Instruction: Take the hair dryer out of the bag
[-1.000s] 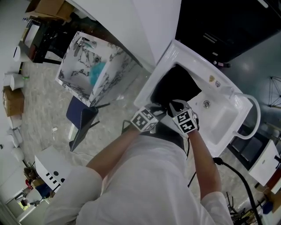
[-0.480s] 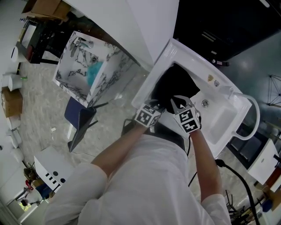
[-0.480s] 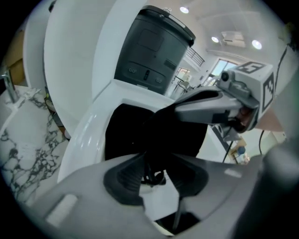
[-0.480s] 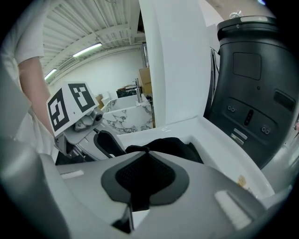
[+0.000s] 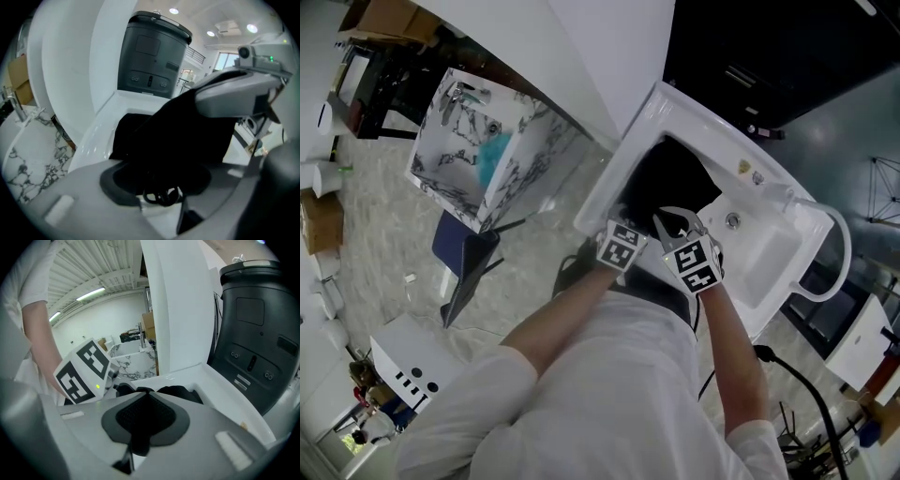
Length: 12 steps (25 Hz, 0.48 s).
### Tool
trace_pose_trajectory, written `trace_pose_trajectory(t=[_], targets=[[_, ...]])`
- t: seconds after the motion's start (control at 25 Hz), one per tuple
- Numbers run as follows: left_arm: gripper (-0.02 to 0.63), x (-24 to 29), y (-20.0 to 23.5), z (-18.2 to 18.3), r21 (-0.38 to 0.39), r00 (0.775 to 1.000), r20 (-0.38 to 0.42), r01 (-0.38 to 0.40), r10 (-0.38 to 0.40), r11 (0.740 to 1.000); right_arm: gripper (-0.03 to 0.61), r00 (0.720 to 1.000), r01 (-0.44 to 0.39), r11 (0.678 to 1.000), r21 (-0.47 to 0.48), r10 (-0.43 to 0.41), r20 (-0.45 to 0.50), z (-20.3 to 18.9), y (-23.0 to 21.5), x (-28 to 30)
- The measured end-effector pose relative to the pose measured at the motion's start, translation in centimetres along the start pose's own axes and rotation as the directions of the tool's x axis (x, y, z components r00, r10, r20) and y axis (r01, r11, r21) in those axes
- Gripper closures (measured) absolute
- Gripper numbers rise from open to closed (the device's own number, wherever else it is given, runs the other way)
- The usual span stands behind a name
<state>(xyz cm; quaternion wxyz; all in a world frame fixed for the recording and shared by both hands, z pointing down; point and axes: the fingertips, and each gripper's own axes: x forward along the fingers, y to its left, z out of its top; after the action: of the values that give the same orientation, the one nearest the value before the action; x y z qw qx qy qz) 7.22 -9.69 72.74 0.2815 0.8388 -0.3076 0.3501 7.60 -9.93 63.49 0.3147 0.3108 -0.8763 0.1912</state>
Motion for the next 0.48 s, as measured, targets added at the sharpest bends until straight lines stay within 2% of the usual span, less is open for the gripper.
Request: trace_pose_trajectory(t=[0.2, 0.48], targets=[[0.394, 1.5, 0.6, -0.1, -0.044, 1.000, -0.011, -0.015, 0.015, 0.999, 0.563, 0.999, -0.038, 0.999, 0.002, 0.038, 0.010, 0.9, 1.0, -0.1], [0.353, 3.9, 1.4, -2.0, -0.018, 0.995, -0.084, -0.055, 0.053, 0.998, 0.563, 0.999, -0.035, 0.997, 0.071, 0.034, 0.018, 0.9, 0.9, -0.1]])
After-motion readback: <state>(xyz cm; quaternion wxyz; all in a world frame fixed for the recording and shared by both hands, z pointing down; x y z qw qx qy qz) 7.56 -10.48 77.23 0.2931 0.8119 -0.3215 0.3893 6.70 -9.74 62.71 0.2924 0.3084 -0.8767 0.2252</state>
